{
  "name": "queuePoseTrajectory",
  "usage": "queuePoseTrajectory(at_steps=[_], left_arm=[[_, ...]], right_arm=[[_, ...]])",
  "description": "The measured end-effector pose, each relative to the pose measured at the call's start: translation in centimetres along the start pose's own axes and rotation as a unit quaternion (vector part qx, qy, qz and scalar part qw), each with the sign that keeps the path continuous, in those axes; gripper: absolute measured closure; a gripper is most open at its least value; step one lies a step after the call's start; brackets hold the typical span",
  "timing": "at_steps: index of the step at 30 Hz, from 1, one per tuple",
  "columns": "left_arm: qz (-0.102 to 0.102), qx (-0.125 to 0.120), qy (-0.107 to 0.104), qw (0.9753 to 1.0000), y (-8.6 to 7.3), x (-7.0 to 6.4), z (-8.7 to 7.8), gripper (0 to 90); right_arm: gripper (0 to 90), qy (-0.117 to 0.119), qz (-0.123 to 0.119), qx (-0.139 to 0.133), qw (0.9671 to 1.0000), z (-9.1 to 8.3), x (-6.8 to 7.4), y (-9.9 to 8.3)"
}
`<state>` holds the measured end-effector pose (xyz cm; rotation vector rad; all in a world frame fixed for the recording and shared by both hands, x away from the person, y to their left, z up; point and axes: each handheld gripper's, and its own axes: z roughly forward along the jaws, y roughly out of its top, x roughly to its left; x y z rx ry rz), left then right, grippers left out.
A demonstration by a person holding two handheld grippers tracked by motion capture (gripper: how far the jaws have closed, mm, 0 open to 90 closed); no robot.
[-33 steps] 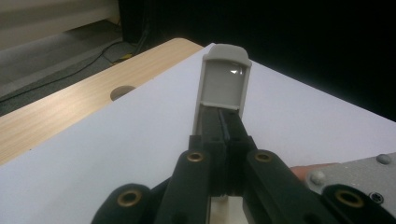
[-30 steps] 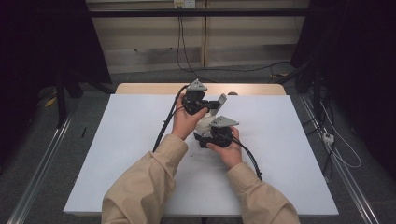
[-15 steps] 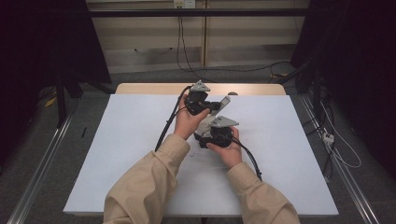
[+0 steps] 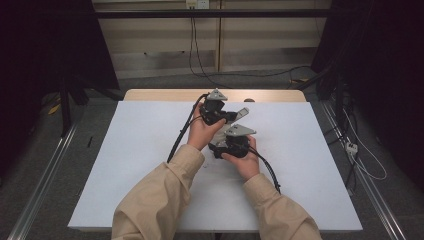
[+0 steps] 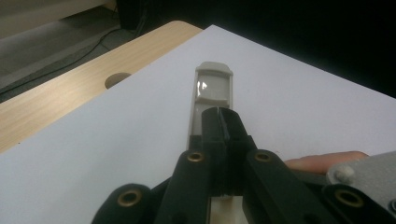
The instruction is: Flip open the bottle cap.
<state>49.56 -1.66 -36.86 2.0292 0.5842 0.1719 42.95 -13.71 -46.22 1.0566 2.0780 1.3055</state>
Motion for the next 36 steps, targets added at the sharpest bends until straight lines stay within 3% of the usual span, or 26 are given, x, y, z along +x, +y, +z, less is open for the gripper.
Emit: queuePoseTrajectory(at_steps=[10,14,17,20,26,36], left_arm=[[-0.016,-0.010,0.004,0.9998,-0.6,0.4,-1.1,83.5],[-0.016,-0.014,0.011,0.9997,-0.6,0.5,-2.2,73.8],[-0.023,-0.019,0.009,0.9995,-0.9,0.7,-3.2,65.1],[-0.027,-0.019,0.012,0.9994,-1.3,0.8,-4.3,52.5],[-0.030,-0.018,0.014,0.9993,-2.9,0.7,-6.3,36.4],[-0.041,-0.006,0.026,0.9988,-7.0,0.7,-9.2,24.0]], right_arm=[[18.3,-0.002,-0.005,0.002,1.0000,0.0,0.1,0.0],[12.5,-0.003,-0.004,-0.002,1.0000,0.0,0.1,0.0],[6.6,-0.003,0.010,0.003,0.9999,-0.3,0.0,0.0],[5.3,-0.003,0.014,0.009,0.9999,-0.7,-0.2,0.0],[5.0,0.003,0.014,0.016,0.9998,-1.8,0.0,-0.6],[6.0,0.007,0.023,0.013,0.9996,-4.6,-0.1,-0.8]])
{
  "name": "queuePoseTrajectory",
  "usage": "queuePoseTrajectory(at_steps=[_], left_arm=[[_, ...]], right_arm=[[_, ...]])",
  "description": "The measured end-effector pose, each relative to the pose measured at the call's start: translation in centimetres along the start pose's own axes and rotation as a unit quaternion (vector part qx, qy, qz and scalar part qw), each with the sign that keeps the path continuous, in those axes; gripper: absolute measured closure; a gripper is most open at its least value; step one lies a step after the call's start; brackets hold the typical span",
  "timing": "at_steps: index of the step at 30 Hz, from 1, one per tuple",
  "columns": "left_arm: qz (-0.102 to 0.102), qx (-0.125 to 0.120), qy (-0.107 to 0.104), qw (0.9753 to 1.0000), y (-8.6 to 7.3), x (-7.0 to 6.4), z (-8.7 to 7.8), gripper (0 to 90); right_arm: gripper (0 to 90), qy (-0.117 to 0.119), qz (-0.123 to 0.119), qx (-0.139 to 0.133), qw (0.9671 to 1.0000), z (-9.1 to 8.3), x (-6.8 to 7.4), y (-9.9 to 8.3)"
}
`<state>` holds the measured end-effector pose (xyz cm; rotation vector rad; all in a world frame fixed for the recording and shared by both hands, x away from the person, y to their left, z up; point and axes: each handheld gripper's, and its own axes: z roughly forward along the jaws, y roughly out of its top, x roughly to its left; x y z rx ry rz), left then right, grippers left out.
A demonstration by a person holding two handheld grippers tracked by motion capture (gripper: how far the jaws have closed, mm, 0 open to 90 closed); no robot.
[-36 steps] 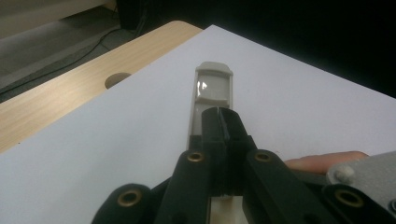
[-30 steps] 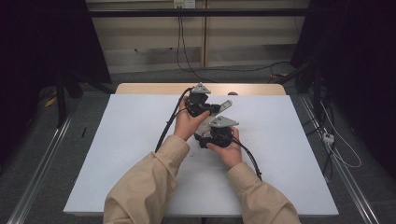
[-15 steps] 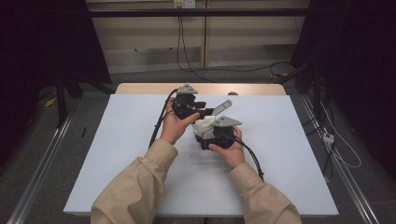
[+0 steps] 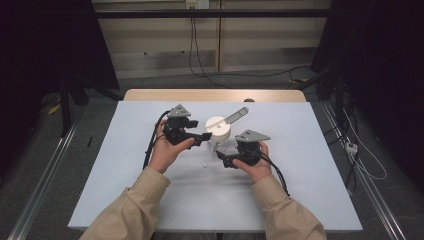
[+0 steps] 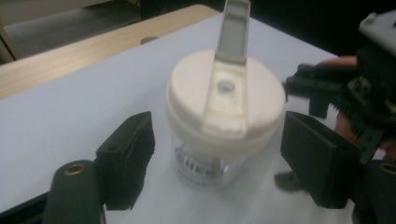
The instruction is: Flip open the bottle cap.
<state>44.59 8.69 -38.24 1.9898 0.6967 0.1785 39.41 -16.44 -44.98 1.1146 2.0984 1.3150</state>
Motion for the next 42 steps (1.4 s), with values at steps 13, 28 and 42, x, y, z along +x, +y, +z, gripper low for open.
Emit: queuePoseTrajectory(at_steps=[13,28,42], left_arm=[[-0.028,0.010,0.007,0.9995,-4.6,1.5,-2.8,15.1],[-0.020,0.010,0.015,0.9996,-7.3,1.8,-5.4,9.3],[-0.034,-0.010,0.032,0.9989,-9.4,2.2,-8.1,7.6]], right_arm=[[6.7,-0.001,0.001,0.010,1.0000,-2.6,-0.2,-1.3],[6.2,-0.005,-0.002,0.001,1.0000,-6.3,-0.6,-2.8],[6.6,-0.017,0.009,-0.009,0.9998,-9.5,-1.4,-4.3]])
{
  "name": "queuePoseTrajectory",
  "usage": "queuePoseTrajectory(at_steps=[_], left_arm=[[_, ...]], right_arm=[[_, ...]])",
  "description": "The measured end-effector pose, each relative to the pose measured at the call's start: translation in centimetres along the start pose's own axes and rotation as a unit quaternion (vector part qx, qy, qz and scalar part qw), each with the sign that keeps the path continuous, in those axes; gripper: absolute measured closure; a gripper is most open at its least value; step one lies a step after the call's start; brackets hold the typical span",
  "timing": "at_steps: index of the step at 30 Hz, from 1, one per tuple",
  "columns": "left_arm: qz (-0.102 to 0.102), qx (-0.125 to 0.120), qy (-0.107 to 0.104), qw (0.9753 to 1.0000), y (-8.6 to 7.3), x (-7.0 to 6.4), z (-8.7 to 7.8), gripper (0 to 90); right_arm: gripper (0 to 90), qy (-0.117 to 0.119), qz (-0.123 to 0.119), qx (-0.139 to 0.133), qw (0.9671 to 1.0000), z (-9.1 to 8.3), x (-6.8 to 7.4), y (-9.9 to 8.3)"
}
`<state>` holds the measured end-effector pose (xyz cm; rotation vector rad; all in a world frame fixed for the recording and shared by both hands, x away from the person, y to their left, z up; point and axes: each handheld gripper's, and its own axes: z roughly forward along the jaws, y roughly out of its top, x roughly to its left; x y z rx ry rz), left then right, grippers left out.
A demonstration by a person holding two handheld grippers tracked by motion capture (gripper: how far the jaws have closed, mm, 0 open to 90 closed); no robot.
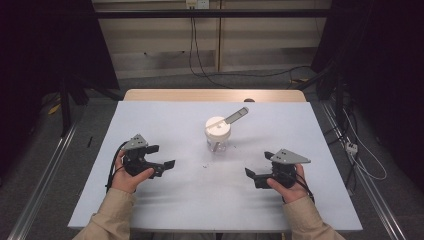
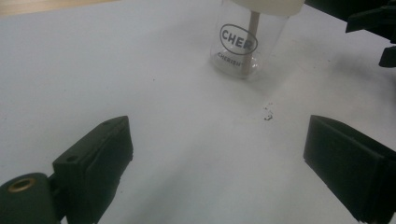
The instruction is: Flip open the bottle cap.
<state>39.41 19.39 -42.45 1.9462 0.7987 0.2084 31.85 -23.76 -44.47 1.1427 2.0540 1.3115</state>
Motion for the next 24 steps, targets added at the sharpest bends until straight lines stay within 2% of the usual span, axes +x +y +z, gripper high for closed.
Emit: queuePoseTrajectory(at_steps=[9,17,24], left_arm=[[0.005,0.010,0.020,0.9997,-0.8,0.2,-0.8,7.3],[0.002,0.007,0.027,0.9996,-1.5,0.3,-1.5,7.3],[-0.001,0.004,0.040,0.9992,-1.9,0.7,-2.2,7.3]], right_arm=[[6.8,-0.004,0.002,0.005,1.0000,-1.1,-0.5,-0.9],[6.9,-0.011,0.007,0.004,0.9999,-2.1,-1.0,-1.5],[7.1,-0.014,0.005,0.010,0.9998,-2.3,-1.2,-2.0]])
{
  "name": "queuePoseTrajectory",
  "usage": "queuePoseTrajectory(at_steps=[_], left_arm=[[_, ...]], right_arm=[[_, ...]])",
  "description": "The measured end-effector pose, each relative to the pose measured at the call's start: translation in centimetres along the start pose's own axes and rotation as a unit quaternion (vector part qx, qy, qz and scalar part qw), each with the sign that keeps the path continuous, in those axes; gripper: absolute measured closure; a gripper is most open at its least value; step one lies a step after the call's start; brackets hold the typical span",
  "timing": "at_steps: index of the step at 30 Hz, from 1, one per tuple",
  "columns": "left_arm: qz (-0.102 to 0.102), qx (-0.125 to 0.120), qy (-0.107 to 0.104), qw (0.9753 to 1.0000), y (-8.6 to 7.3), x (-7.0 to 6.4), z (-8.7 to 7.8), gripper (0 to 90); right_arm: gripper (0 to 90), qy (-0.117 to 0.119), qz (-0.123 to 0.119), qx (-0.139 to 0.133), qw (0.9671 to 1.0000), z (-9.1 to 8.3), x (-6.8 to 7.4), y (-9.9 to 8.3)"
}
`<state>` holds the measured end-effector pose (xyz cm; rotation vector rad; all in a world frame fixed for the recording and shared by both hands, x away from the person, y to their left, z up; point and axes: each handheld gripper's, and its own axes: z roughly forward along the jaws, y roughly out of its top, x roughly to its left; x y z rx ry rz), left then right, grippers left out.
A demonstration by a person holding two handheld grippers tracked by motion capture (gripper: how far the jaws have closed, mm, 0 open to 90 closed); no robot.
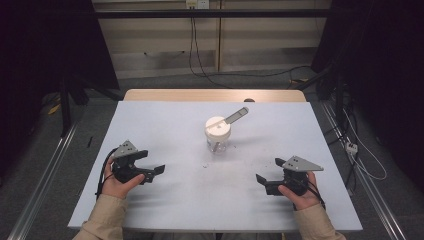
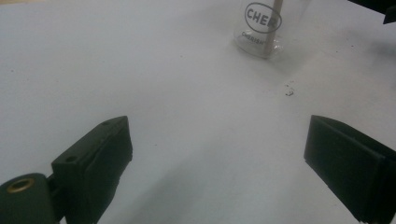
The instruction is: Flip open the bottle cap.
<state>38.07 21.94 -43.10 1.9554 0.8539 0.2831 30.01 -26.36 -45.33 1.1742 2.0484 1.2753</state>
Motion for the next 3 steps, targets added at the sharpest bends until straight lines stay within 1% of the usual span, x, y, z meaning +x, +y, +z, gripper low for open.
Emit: queuePoseTrajectory(at_steps=[3], left_arm=[[-0.001,0.000,0.003,1.0000,-0.08,0.06,-0.05,7.0]], right_arm=[[7.1,0.001,-0.001,-0.001,1.0000,-0.02,0.03,0.04]])
